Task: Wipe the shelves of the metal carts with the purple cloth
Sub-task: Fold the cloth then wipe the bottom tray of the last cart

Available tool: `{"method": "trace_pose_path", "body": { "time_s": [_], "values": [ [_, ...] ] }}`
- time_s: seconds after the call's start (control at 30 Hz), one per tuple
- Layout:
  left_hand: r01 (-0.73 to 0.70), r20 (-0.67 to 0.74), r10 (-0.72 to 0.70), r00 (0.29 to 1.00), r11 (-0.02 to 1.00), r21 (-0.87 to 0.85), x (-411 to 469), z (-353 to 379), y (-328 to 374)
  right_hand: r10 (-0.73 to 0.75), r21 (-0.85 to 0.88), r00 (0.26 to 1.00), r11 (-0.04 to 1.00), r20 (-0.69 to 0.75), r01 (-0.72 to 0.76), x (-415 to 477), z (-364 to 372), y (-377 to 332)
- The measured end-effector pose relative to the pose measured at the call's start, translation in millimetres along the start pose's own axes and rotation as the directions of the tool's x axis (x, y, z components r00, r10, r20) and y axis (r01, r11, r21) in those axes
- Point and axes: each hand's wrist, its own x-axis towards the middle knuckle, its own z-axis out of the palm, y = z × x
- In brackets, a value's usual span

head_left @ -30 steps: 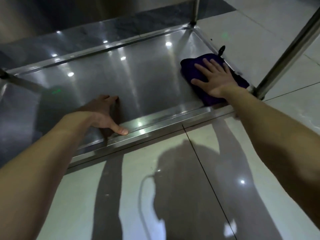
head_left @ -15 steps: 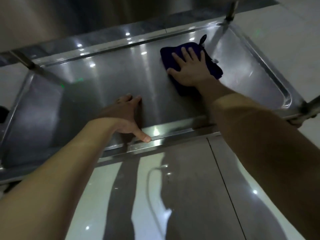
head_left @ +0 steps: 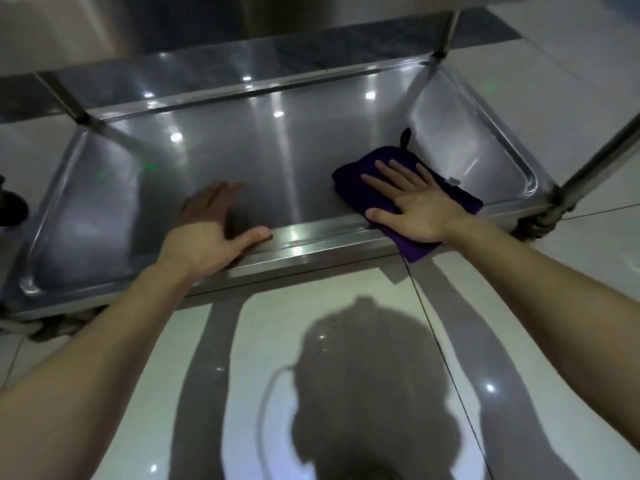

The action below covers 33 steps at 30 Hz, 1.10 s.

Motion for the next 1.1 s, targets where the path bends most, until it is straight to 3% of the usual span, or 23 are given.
{"method": "trace_pose_path", "body": {
  "time_s": [0.07, 0.17, 0.23, 0.4, 0.5, 0.67, 0.77, 0.93, 1.1],
  "values": [
    [0.063, -0.108, -0.058, 0.992, 0.997, 0.048, -27, 8, -33, 0.053, -0.015, 0.998, 0.998, -0.044, -0.053, 0, 4, -15],
    [0.174, -0.134, -0.159, 0.978, 0.979, 0.103, -41, 16, -53, 0.178, 0.015, 0.977, 0.984, -0.117, -0.178, 0, 13, -57],
    [0.168, -0.122, -0.154, 0.98, 0.979, 0.119, -39, 18, -55, 0.231, 0.032, 0.96, 0.973, -0.158, -0.229, 3, 21, -100],
    [0.16, -0.085, -0.151, 0.985, 0.981, 0.108, -39, 18, -57, 0.132, 0.019, 0.971, 0.991, -0.2, -0.131, 27, 39, -241],
    [0.161, -0.052, -0.157, 0.986, 0.982, 0.097, -39, 18, -58, 0.025, 0.0, 0.981, 1.0, -0.193, -0.026, 37, 44, -280],
    [0.148, -0.027, -0.146, 0.989, 0.982, 0.116, -36, 20, -62, -0.087, 0.056, 0.991, 0.994, -0.105, 0.093, 59, 33, -220],
    [0.138, -0.025, -0.135, 0.99, 0.981, 0.135, -36, 20, -61, -0.027, 0.051, 0.999, 0.998, -0.041, 0.029, 88, 20, -170],
    [0.149, -0.028, -0.146, 0.989, 0.978, 0.149, -38, 17, -57, 0.084, 0.053, 0.994, 0.995, -0.072, -0.08, 150, -4, -98],
    [0.153, -0.062, -0.144, 0.988, 0.973, 0.17, -37, 18, -51, 0.103, 0.047, 0.993, 0.994, -0.058, -0.1, 226, -21, -95]
  ]
}}
